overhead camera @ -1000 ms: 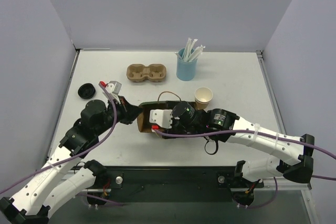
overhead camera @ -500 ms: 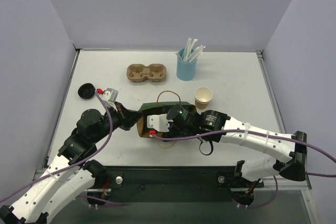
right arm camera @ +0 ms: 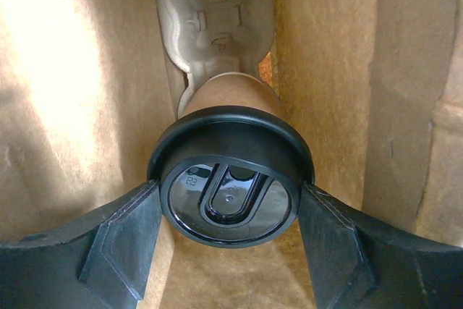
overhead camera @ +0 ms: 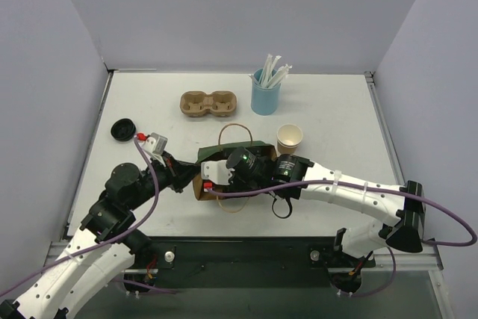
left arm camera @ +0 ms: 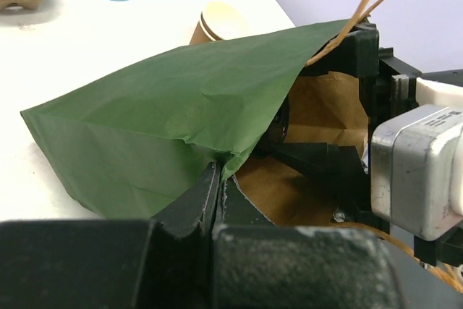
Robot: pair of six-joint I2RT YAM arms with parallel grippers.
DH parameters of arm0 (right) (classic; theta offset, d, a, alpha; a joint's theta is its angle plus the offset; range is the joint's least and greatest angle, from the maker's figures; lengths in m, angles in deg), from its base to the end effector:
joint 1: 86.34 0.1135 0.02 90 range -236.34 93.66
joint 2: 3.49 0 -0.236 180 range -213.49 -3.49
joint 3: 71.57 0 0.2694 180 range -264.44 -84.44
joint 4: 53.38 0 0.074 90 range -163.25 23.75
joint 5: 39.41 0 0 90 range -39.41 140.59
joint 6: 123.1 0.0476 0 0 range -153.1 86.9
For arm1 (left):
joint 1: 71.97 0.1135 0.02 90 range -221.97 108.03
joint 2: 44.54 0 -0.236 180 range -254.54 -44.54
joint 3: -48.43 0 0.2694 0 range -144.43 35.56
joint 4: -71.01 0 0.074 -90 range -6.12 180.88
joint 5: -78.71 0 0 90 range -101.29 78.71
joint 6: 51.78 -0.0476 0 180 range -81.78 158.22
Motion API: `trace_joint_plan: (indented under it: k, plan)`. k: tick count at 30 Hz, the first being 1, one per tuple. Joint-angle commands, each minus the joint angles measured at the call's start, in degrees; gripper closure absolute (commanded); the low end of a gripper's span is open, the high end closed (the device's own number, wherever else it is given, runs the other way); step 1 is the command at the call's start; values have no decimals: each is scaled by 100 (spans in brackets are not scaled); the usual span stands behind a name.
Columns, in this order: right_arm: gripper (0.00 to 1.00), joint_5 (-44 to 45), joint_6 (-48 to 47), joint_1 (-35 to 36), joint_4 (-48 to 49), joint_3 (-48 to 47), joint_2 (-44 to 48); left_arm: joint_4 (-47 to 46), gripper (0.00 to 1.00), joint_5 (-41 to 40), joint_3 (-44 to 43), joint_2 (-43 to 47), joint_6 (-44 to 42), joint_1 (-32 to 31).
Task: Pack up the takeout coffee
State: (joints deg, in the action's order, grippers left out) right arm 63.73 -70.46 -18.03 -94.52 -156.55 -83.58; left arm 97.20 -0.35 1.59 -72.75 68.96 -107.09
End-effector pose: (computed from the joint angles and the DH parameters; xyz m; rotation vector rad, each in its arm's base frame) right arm 0.1375 0.3164 0.2978 -1.6613 1.4191 0.0528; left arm 0.1478 -0.1150 0.2952 0.2199 1.7946 -1.0028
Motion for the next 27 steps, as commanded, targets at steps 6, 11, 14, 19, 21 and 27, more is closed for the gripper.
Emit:
trace_joint_plan:
  k: [6,11,14,19,21,27]
  plan:
    - [42,144,-385,-239,182,-276,-164,-137,100,-13,-47,-150,-481,-4]
    - [42,83,-684,-345,199,-59,-200,-145,100,-127,-179,-264,-473,-4]
    - [42,30,-772,-380,383,232,-51,-172,100,-215,-241,-361,-394,4]
    - [42,56,-939,-477,848,646,64,-102,100,-338,-452,-572,-262,-4]
    - [42,48,-1080,-520,998,734,73,-67,100,-347,-504,-642,-113,4]
    - [42,13,-1361,-687,1306,866,82,-5,100,-312,-593,-704,116,13]
